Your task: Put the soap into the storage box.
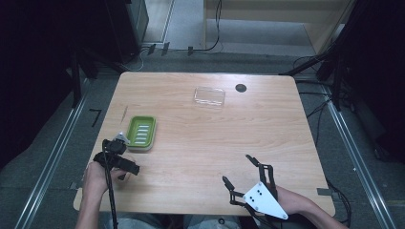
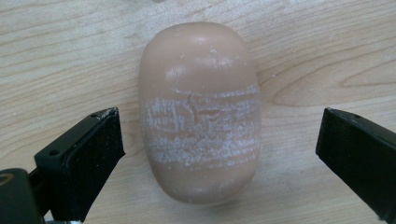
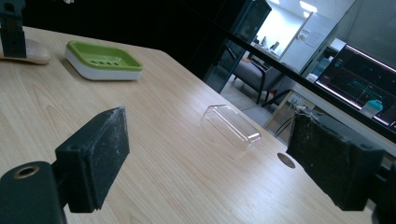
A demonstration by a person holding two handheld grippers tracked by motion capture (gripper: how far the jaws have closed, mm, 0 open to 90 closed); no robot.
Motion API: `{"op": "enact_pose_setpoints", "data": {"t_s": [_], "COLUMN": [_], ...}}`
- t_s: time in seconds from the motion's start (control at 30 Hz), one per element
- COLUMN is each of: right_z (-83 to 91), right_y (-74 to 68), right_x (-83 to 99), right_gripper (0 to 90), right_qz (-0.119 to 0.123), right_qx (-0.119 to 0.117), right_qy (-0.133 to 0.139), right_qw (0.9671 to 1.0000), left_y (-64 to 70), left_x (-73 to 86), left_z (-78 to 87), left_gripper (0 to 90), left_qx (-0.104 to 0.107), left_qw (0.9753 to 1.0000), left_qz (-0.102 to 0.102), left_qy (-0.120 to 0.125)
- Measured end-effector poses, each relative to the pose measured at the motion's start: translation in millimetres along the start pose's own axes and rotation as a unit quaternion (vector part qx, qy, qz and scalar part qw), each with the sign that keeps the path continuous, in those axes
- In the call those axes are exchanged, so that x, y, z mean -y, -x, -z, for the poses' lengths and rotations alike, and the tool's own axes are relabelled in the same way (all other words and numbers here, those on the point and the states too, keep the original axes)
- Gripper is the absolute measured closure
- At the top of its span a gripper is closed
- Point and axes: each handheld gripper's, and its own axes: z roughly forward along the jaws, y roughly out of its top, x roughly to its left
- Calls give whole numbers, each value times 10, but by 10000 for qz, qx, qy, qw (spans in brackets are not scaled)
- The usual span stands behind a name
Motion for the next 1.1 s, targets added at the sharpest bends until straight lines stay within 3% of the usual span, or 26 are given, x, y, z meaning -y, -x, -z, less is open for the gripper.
{"op": "enact_pose_setpoints", "data": {"t_s": [0.23, 0.4, 0.7, 1.1], "right_z": [0, 1, 9, 35], "right_y": [8, 8, 16, 29], "right_x": [5, 6, 10, 19], "right_gripper": [131, 132, 132, 132], "right_qz": [-15, -19, -21, -40], "right_qx": [6, 6, 30, 80], "right_qy": [-1, -1, 3, -17], "right_qw": [10000, 10000, 10000, 10000], "left_y": [-60, -88, -79, -53], "left_x": [-59, -43, -43, -36], "left_z": [-106, -98, -103, -95], "left_gripper": [38, 143, 235, 335], "left_qx": [-39, -52, -10, -145], "left_qw": [9998, 9997, 9997, 9996], "left_qz": [160, 226, 215, 222], "left_qy": [-98, -109, -102, -21]}}
